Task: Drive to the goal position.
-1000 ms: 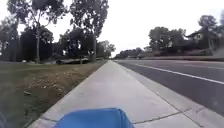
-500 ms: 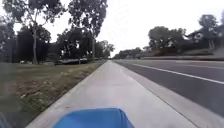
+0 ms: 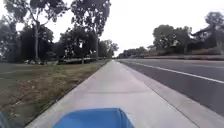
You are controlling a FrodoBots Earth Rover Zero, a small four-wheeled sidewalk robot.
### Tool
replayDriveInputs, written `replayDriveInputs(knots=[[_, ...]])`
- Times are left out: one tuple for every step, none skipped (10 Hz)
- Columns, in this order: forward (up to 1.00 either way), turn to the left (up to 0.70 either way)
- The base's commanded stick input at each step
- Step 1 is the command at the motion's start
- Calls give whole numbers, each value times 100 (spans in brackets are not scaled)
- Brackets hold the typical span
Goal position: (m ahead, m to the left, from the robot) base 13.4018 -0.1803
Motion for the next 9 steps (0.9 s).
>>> replayDriveInputs(knots=[[100,27],[100,27],[100,0],[100,0],[100,0],[100,0],[100,0],[100,0],[100,0]])
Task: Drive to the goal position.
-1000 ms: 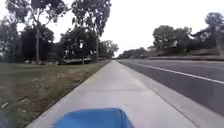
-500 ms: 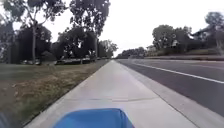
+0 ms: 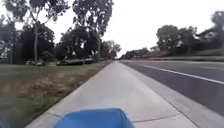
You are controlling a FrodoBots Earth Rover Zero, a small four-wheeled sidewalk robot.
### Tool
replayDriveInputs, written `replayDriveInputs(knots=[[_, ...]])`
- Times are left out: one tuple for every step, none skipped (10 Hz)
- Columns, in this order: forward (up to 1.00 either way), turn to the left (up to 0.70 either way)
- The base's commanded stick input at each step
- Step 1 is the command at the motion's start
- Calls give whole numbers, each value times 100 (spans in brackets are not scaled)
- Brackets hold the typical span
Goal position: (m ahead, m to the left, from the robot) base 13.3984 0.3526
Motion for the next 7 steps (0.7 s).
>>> replayDriveInputs(knots=[[100,0],[100,0],[100,0],[100,0],[100,0],[100,0],[100,0]])
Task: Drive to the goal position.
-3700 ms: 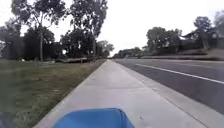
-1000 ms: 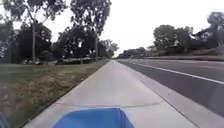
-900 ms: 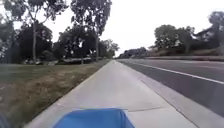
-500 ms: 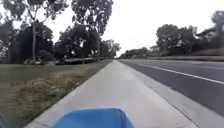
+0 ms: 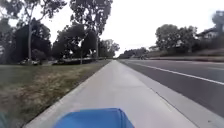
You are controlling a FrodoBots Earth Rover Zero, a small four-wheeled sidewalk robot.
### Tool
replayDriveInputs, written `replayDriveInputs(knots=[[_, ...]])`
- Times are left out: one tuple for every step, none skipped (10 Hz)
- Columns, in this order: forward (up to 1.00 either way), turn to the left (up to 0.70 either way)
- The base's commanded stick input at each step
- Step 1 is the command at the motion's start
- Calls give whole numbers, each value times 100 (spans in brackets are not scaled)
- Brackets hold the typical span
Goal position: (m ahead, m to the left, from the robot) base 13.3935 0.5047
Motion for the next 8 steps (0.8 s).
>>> replayDriveInputs(knots=[[100,0],[100,0],[100,0],[100,0],[100,0],[100,0],[100,6],[100,27]])
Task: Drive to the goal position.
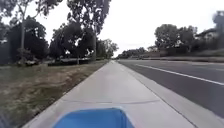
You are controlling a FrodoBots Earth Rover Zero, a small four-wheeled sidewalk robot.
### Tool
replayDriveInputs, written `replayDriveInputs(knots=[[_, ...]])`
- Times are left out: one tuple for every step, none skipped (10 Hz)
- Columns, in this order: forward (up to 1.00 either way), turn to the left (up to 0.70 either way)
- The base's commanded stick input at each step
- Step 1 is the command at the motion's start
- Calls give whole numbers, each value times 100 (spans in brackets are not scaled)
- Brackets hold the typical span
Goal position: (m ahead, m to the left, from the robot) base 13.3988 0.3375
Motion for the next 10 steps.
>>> replayDriveInputs(knots=[[100,27],[100,27],[100,27],[100,22],[100,7],[100,0],[100,0],[100,0],[100,0],[100,0]])
